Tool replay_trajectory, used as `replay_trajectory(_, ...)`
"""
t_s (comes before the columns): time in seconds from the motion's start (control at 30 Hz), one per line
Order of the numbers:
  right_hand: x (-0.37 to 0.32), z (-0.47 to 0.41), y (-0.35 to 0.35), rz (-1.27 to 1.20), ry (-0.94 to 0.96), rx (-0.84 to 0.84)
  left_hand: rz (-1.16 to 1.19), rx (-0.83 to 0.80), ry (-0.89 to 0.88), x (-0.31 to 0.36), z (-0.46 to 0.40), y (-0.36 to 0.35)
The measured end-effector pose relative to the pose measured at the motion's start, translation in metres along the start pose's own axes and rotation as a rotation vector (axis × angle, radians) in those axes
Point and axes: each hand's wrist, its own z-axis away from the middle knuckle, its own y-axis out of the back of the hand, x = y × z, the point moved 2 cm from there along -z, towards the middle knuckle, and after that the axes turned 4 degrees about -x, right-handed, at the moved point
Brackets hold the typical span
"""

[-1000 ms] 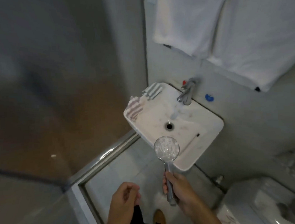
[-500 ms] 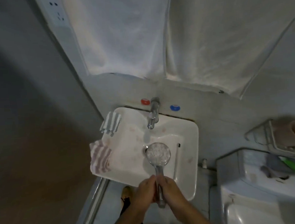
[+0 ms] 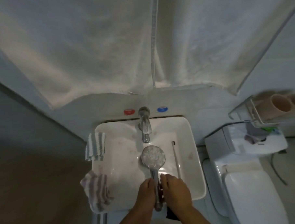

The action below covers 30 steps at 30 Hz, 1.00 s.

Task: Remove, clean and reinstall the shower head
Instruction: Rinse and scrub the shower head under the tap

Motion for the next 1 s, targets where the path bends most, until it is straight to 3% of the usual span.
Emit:
replay_trajectory(0.1,-0.003,-0.015,0.036,-0.271,-0.086,0.236,0.081,0.007,0.090,0.006,-0.008,-0.002)
replay_trajectory(0.17,-0.005,-0.035,0.060,-0.533,-0.032,0.269,0.080,0.039,0.103,0.009,-0.009,0.000)
replay_trajectory(0.3,-0.041,-0.079,0.106,-0.786,0.041,0.035,0.112,0.078,0.114,0.017,-0.003,0.003)
replay_trajectory(0.43,-0.073,-0.112,0.125,-0.876,-0.011,-0.289,0.140,0.094,0.094,0.018,-0.006,0.008)
replay_trajectory(0.53,-0.083,-0.126,0.120,-0.963,-0.049,-0.425,0.147,0.099,0.063,0.017,-0.007,0.015)
replay_trajectory(0.73,-0.094,-0.139,0.103,-1.339,-0.093,-0.478,0.022,0.091,0.094,0.015,-0.003,0.029)
replay_trajectory(1.0,-0.100,-0.141,0.092,-1.341,-0.085,-0.364,-0.033,0.095,0.069,0.012,-0.006,0.034)
